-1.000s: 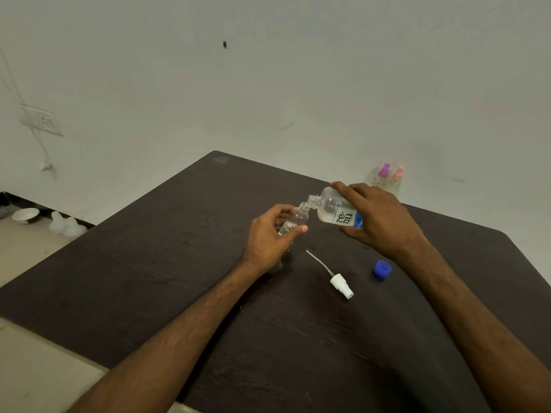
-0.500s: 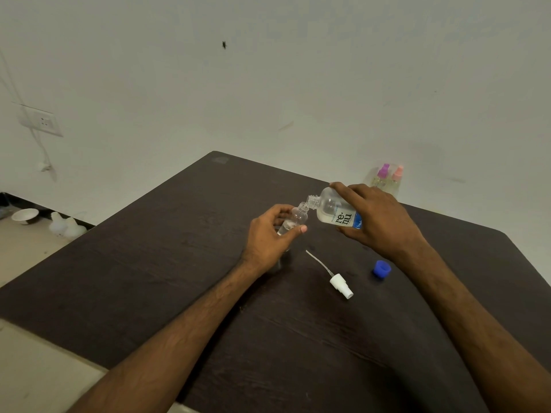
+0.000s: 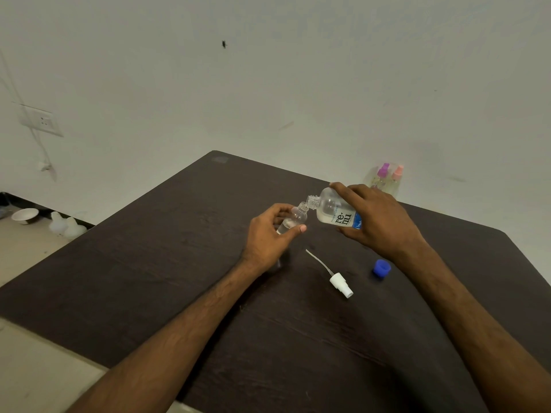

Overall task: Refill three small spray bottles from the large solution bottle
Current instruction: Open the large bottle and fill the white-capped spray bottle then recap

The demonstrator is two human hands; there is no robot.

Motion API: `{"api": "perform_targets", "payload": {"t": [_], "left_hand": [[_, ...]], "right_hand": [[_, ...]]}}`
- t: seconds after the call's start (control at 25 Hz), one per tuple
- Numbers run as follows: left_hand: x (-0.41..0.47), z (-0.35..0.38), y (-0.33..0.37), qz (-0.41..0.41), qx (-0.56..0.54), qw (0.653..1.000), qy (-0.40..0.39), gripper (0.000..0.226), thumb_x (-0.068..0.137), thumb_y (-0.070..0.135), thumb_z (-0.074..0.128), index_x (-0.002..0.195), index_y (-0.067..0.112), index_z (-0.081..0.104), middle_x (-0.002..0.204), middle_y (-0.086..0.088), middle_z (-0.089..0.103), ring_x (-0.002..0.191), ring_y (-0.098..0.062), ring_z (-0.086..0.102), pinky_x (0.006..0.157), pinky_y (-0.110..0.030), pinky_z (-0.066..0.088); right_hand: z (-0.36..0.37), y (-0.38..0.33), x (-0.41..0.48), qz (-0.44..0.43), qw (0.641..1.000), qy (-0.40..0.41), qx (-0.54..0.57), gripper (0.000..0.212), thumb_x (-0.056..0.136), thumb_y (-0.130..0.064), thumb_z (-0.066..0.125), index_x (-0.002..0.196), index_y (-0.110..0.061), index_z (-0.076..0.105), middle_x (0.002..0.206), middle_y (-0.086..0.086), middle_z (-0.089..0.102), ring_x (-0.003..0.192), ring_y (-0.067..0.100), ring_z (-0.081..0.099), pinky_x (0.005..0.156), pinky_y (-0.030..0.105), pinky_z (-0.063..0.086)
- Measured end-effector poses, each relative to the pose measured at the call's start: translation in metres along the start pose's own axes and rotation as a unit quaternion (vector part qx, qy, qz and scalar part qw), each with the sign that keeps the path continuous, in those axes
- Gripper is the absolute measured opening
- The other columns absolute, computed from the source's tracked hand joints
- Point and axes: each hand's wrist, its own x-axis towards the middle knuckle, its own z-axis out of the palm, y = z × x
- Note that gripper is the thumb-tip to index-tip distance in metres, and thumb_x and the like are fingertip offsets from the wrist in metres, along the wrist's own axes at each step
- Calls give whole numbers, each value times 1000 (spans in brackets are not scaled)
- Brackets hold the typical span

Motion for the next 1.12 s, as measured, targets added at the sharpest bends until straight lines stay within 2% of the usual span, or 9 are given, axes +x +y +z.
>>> {"api": "perform_targets", "payload": {"t": [0.32, 1.12], "left_hand": [[0, 0, 0, 3, 1, 1000, 2, 40, 79, 23, 84, 114, 17, 67, 109, 9, 73, 101, -5, 69, 87, -23, 58], [0, 1, 1, 9, 9, 1000, 5, 39, 79, 23, 84, 114, 17, 67, 109, 8, 73, 102, -5, 68, 88, -22, 57]], "right_hand": [[1, 0, 0, -2, 1000, 2, 2, 86, 80, -37, 77, 151, -26, 30, 132, 8, 57, 111, 29, 57, 91, 45, 51], [0, 2, 0, -4, 1000, -1, -5, 86, 80, -37, 78, 151, -25, 31, 132, 9, 56, 111, 29, 58, 90, 45, 51]]}}
